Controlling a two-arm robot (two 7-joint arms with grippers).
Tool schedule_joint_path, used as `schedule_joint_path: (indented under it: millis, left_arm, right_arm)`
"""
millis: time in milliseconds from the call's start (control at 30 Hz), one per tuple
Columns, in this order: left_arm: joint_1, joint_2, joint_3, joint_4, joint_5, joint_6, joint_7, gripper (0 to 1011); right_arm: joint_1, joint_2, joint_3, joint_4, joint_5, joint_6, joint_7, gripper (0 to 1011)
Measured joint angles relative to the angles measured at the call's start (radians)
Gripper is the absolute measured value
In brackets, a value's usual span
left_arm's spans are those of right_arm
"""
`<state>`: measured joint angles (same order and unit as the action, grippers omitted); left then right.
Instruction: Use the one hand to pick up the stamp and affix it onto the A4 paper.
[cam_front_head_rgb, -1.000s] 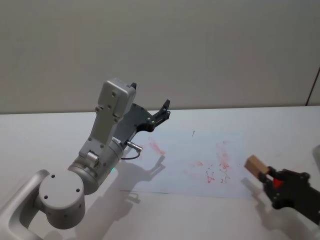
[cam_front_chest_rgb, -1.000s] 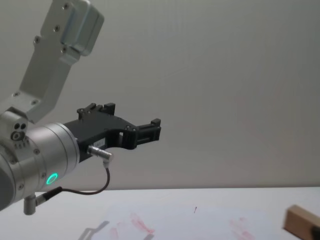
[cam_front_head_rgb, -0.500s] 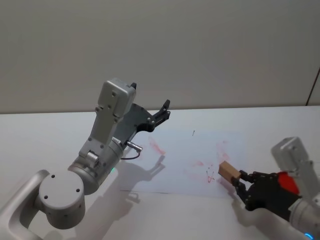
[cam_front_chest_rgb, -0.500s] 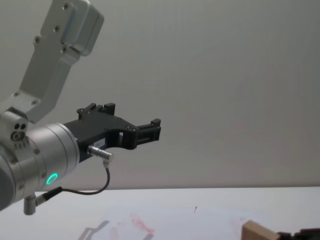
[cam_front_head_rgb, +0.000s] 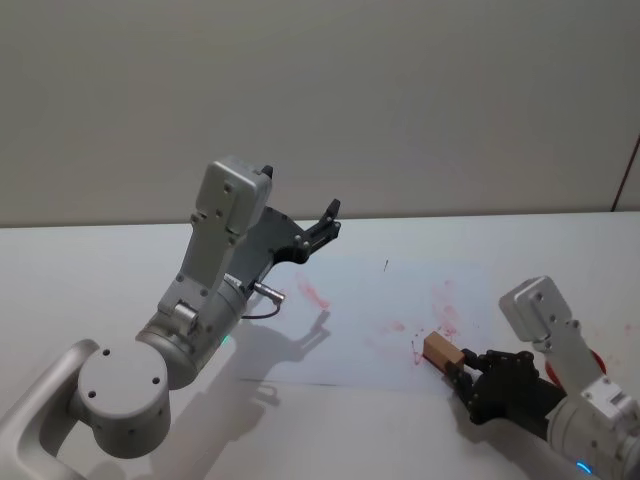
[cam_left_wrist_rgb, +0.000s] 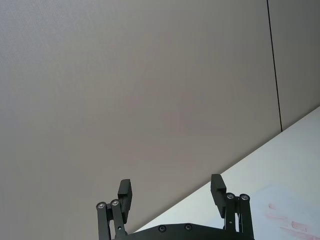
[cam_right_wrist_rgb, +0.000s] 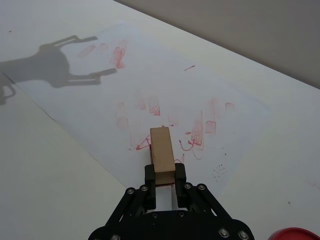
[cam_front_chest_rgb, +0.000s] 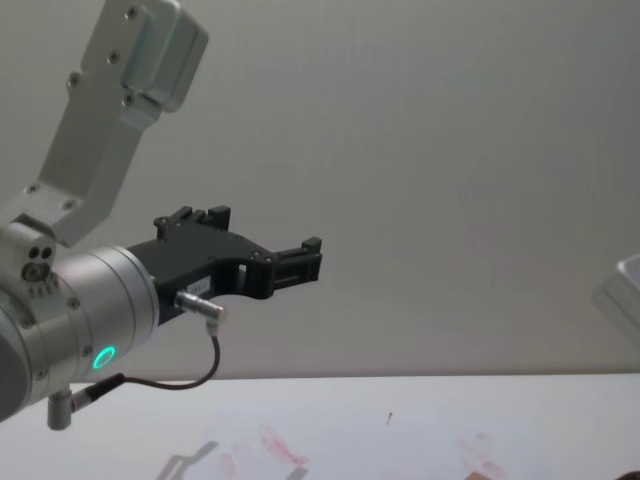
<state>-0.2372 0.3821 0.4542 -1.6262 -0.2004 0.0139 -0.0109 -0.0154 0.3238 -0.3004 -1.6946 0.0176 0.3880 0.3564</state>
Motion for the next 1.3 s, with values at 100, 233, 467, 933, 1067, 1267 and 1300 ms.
schedule_joint_path:
  millis: [100, 233, 467, 933, 1067, 1267, 1300]
  left_arm:
    - [0.0, 0.0, 0.0, 0.0, 0.0, 0.0, 0.0, 1001]
    - [0.0, 0.0, 0.0, 0.0, 0.0, 0.0, 0.0, 1001]
    - [0.0, 0.0, 0.0, 0.0, 0.0, 0.0, 0.0, 1001]
    - [0.0, 0.0, 0.0, 0.0, 0.0, 0.0, 0.0, 1001]
    - [0.0, 0.0, 0.0, 0.0, 0.0, 0.0, 0.0, 1001]
    - [0.0, 0.0, 0.0, 0.0, 0.0, 0.0, 0.0, 1001]
    - [0.0, 0.0, 0.0, 0.0, 0.0, 0.0, 0.0, 1001]
  right_arm:
    - [0.006, -0.011, -0.006, 0.008, -0.004, 0.013, -0.012, 205]
    - [0.007, -0.019, -0.008, 0.011, -0.004, 0.027, -0.024, 205]
    - [0.007, -0.027, -0.011, 0.016, 0.007, 0.048, -0.043, 205]
    - [0.007, -0.035, -0.005, -0.007, 0.05, 0.018, -0.063, 204]
    - [0.011, -0.035, 0.005, -0.033, 0.072, -0.005, -0.068, 205]
    - [0.014, -0.025, 0.029, -0.08, 0.122, -0.048, -0.088, 204]
    - [0.012, -0.019, 0.039, -0.093, 0.134, -0.058, -0.097, 205]
